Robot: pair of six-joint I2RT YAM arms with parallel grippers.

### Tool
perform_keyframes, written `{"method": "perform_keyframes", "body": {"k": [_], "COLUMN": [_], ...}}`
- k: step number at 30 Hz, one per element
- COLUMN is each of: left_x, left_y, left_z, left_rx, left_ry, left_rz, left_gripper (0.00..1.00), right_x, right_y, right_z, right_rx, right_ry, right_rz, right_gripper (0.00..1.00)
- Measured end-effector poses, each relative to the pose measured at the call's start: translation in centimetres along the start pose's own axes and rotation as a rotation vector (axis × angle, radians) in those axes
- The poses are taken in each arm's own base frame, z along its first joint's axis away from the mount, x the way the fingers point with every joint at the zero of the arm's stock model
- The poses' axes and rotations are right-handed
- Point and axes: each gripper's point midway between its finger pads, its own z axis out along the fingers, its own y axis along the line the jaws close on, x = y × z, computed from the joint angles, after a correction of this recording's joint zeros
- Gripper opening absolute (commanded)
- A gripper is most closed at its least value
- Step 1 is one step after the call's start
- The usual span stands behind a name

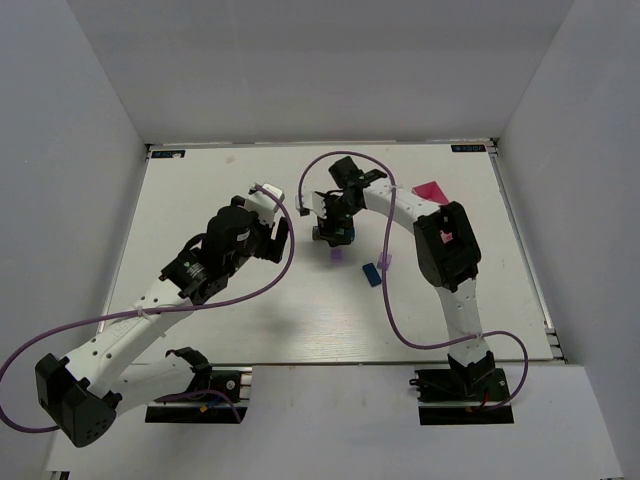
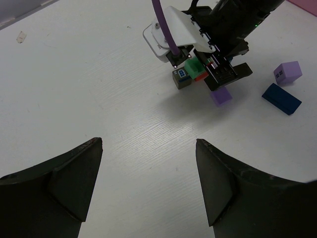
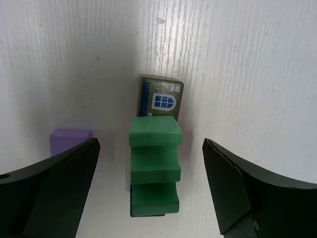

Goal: Build the wood block tower

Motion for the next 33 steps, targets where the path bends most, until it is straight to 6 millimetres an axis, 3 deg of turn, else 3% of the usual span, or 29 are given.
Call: {"method": "perform_keyframes", "body": {"k": [5,12,19,22,23,24,26,27,28,29,32,33], "left_x": [0.0,0.0,1.2,1.2,1.4,1.6,2.5,3.3,3.9,4.9,7.3,7.9], "left_y": [0.0,0.0,-0.3,-1.3,-1.7,-2.1,-2.8,-3.2,-3.5,-4.0,-4.9,-5.1], "left_z": [0.0,0.0,0.3,0.6,0.9,1.3,2.2,2.7,3.1,3.8,4.9,5.1], "left_rx": [0.0,0.0,0.017,0.071,0.09,0.108,0.136,0.15,0.165,0.178,0.211,0.219], "left_ry": [0.0,0.0,0.02,0.022,0.027,0.036,0.071,0.098,0.121,0.158,0.248,0.271], "left_rz": [0.0,0.0,0.015,0.023,0.027,0.029,0.037,0.04,0.043,0.041,0.047,0.046], "left_gripper": [0.87,0.87,0.87,0.73,0.57,0.48,0.36,0.26,0.21,0.15,0.14,0.24], "right_x": [-0.9,-3.5,-3.8,-3.3,-3.1,-2.9,-2.6,-2.5,-2.4,-2.3,-1.5,-1.0], "right_y": [0.1,0.4,2.6,3.6,3.7,3.9,4.3,4.4,4.5,4.7,5.7,6.3], "right_z": [-1.6,-5.7,-8.9,-10.9,-11.7,-12.6,-14.3,-15.1,-15.7,-16.3,-16.8,-16.8], "right_rx": [0.032,0.098,0.164,0.239,0.273,0.298,0.337,0.354,0.373,0.387,0.41,0.41], "right_ry": [-0.021,-0.081,-0.108,-0.139,-0.159,-0.179,-0.206,-0.221,-0.23,-0.237,-0.231,-0.222], "right_rz": [-0.01,-0.041,0.001,0.144,0.197,0.247,0.325,0.362,0.401,0.426,0.491,0.513], "right_gripper": [0.9,0.9,0.9,0.9,0.9,0.85,0.57,0.42,0.14,0.02,0.0,0.0]}}
